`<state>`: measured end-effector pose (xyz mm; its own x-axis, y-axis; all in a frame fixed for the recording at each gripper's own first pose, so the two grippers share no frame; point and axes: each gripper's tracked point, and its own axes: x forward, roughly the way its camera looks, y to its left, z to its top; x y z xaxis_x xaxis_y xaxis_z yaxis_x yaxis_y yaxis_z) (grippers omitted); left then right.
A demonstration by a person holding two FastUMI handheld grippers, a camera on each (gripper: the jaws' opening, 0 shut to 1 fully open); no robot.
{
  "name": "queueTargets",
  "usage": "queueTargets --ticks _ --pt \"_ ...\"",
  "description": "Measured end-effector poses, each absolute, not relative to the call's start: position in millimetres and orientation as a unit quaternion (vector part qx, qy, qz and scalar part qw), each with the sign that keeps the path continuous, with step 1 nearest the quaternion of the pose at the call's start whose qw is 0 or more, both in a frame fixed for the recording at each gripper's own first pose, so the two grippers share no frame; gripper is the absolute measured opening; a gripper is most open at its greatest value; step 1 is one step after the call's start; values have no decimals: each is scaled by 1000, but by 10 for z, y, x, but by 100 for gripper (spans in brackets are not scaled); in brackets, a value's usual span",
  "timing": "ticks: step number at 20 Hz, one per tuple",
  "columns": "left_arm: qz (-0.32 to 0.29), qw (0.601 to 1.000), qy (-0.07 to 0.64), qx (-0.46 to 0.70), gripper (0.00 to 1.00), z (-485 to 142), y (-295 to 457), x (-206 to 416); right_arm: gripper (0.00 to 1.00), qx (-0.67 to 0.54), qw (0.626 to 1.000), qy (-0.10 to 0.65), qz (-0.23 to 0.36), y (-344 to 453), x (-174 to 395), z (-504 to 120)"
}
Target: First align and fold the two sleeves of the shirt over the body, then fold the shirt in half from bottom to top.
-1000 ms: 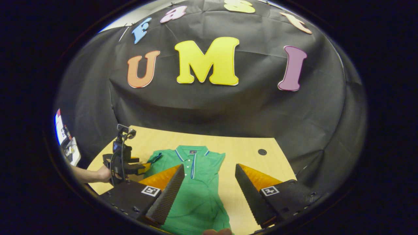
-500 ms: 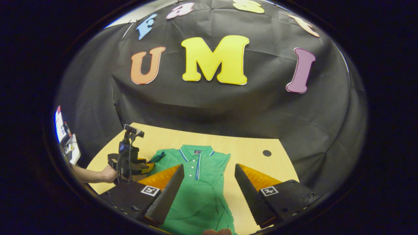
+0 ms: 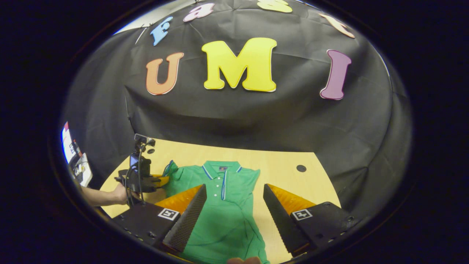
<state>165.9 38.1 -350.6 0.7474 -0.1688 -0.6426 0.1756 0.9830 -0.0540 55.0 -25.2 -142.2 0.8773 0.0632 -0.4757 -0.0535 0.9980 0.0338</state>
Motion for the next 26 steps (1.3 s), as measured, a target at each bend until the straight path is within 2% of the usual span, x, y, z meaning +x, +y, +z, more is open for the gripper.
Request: queueTargets --ticks 8,14,19,21,23,26 --pt "-70 939 337 -1 6 -3071 58 1764 96 35 971 236 21 -473 495 -1386" --pt "-102 938 331 2 6 -2959 -682 1839 95 34 975 217 -28 -956 333 -1294" --pt "-117 936 332 -20 6 -2986 -1276 1837 95 45 973 223 -40 -1191 232 -1352" --pt "-122 937 327 -32 12 -2952 -1439 1828 96 55 972 225 -40 -1227 238 -1366" --pt "-118 939 323 -33 24 -2911 -1499 1810 94 55 972 224 -37 -1240 226 -1375" --pt "-97 945 311 -25 81 -2780 -1421 1773 95 51 975 215 -33 -1252 230 -1323"
